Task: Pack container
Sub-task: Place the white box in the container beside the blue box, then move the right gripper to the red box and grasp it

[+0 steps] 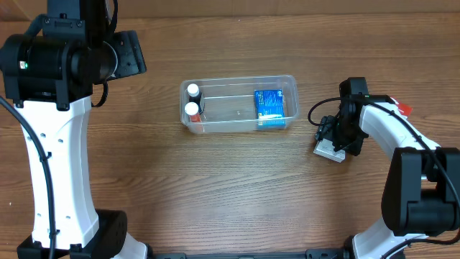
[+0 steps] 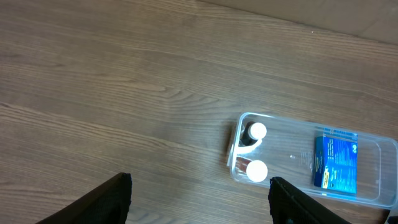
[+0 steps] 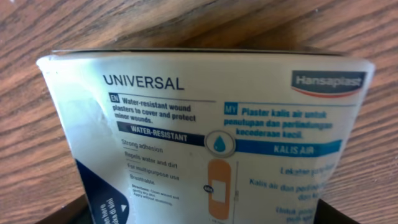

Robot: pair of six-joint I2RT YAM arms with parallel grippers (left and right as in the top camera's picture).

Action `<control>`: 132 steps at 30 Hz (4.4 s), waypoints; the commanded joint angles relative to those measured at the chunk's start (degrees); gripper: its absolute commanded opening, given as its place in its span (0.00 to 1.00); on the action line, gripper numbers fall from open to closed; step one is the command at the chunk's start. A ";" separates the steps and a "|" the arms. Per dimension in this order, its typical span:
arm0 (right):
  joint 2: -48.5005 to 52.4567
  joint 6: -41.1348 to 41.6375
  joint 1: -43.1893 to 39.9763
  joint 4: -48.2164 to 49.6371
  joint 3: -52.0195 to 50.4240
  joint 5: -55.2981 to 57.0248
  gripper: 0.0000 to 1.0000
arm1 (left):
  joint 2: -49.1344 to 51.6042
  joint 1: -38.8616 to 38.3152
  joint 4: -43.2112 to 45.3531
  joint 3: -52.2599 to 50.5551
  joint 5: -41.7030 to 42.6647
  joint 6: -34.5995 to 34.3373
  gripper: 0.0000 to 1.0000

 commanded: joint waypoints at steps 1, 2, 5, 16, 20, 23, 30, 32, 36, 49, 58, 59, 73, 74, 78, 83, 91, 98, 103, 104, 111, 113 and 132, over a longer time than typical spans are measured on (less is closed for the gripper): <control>0.11 0.17 0.11 -0.44 1.14 -0.24 0.71 | 0.35 -0.02 -0.15 0.15 0.11 0.07 0.72; 0.09 0.15 0.11 -1.01 1.66 -0.24 0.70 | 0.35 -0.02 -0.13 0.15 0.11 0.07 0.72; -0.37 -0.07 0.11 -4.55 5.25 -0.24 0.67 | 0.35 -0.02 -0.13 0.15 0.11 0.07 0.72; -8.83 -1.60 5.46 -17.70 30.05 -0.07 0.66 | 0.35 -0.02 -0.13 0.15 0.11 0.07 0.72; -10.34 -1.75 13.00 -16.90 36.09 -0.09 0.65 | 0.33 -0.02 -0.13 0.15 0.11 0.07 0.72; -10.29 -1.68 19.45 -13.94 36.74 -0.07 0.65 | 0.35 -0.02 -0.13 0.15 0.13 0.07 0.72; -4.61 0.72 30.67 -6.01 36.74 -0.07 0.65 | 0.35 -0.02 -0.15 0.15 0.11 0.07 0.72; -1.51 1.90 31.91 -5.29 36.74 -0.09 0.65 | 0.33 -0.02 -0.15 0.15 0.11 0.07 0.72; 3.74 2.80 32.26 -5.20 36.74 -0.09 0.66 | 0.33 -0.02 -0.15 0.15 0.13 0.07 0.72; 13.46 3.04 32.26 -5.20 36.68 -1.14 0.65 | 0.35 -0.02 -0.15 0.15 0.11 0.07 0.72; 15.23 3.02 32.26 -5.35 36.04 -1.09 0.79 | 0.35 -0.02 -0.17 0.15 0.11 0.07 0.72; 15.23 3.02 32.26 -5.33 36.04 -1.09 0.82 | 0.35 -0.02 -0.17 0.15 0.11 0.09 0.72; 13.11 3.02 32.09 -7.26 37.83 1.40 0.88 | 0.35 -0.02 -0.59 0.15 0.11 0.07 0.72; 12.00 3.02 32.09 -8.33 38.95 3.54 0.88 | 0.35 -0.02 -0.59 0.15 0.11 0.07 0.72; 6.93 3.02 31.08 -12.79 44.22 11.56 1.00 | 0.33 -0.02 -0.59 0.15 0.11 0.07 0.72; 0.13 3.69 23.15 -18.67 51.06 13.55 1.00 | 0.33 -0.02 -0.70 0.15 0.11 0.07 0.72; -1.14 7.50 -1.40 -25.40 51.74 12.41 1.00 | 0.35 -0.02 -0.81 0.15 0.11 0.07 0.72; 7.02 4.07 -15.41 -28.46 50.75 7.91 1.00 | 0.33 -0.02 -0.79 0.15 0.13 0.04 0.73; 13.11 2.86 -19.71 -29.24 48.09 7.93 1.00 | 0.35 -0.02 -0.79 0.15 0.13 0.04 0.73; 14.19 2.49 -20.13 -29.33 47.67 8.00 1.00 | 0.33 -0.02 -0.79 0.15 0.13 0.04 0.73; 18.60 -2.05 -21.22 -25.35 42.71 7.93 1.00 | 0.33 -0.02 -0.72 0.15 0.13 0.02 0.74; 19.10 -2.19 -21.24 -24.09 41.31 7.93 1.00 | 0.33 -0.02 -0.70 0.15 0.13 0.02 0.74; 19.67 -5.11 -21.24 -7.41 27.61 7.91 1.00 | 0.33 -0.02 -0.72 0.15 0.55 0.04 0.74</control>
